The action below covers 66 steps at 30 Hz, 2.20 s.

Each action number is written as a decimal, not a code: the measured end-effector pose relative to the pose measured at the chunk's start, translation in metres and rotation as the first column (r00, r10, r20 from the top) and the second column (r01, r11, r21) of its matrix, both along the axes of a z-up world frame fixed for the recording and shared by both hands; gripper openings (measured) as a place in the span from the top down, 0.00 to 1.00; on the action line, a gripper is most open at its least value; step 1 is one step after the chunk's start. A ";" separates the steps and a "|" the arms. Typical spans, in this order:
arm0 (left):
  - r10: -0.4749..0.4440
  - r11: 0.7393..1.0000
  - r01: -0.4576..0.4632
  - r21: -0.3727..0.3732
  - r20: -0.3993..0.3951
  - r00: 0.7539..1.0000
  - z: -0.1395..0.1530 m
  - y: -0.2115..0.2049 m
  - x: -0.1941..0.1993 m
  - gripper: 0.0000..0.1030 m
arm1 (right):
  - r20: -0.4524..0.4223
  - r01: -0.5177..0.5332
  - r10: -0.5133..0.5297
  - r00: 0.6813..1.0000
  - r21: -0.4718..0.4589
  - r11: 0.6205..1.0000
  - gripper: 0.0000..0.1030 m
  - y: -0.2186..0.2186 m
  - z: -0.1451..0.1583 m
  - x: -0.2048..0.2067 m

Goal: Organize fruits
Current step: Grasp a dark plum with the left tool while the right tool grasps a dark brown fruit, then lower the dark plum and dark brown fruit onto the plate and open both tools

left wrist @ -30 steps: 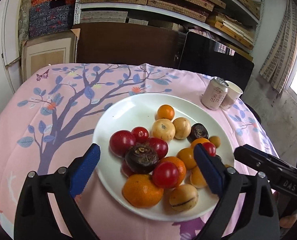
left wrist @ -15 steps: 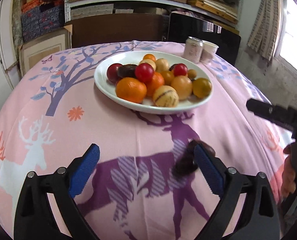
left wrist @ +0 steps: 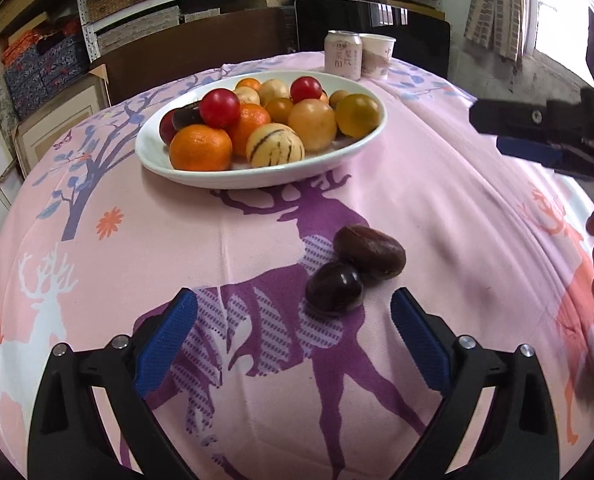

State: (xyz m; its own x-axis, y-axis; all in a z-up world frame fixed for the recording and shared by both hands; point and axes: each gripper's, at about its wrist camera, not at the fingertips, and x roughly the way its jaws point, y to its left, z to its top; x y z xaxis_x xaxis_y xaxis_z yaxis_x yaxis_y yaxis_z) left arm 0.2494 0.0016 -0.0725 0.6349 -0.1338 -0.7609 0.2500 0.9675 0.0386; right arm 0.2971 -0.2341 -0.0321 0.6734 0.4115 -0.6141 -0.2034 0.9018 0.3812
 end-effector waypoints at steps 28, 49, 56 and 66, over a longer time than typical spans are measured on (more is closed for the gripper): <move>0.140 0.987 -0.140 -0.082 0.001 0.990 0.015 0.054 0.007 0.72 | 0.000 -0.170 0.172 0.985 -0.138 0.976 0.16 0.053 -0.016 -0.011; 0.178 0.981 -0.177 -0.084 0.009 0.984 0.015 0.063 0.009 0.72 | -0.060 -0.290 0.286 0.956 -0.322 0.901 0.59 0.123 -0.037 -0.013; 0.183 0.981 -0.181 -0.076 0.020 0.983 0.016 0.062 0.008 0.72 | -0.040 -0.272 0.273 0.961 -0.302 0.914 0.59 0.110 -0.032 -0.016; 0.153 0.987 -0.149 -0.057 0.077 0.985 0.050 0.048 0.031 0.72 | 0.072 -0.154 0.172 0.982 -0.201 0.967 0.59 0.066 0.012 -0.009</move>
State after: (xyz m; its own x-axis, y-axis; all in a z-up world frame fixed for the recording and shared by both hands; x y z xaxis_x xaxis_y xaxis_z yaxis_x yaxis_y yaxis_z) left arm 0.2807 0.0500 -0.0223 0.7101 -0.0689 -0.7007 0.0990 0.9951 0.0026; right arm 0.2882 -0.1686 -0.0201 0.6623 0.3994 -0.6339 -0.3788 0.9085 0.1767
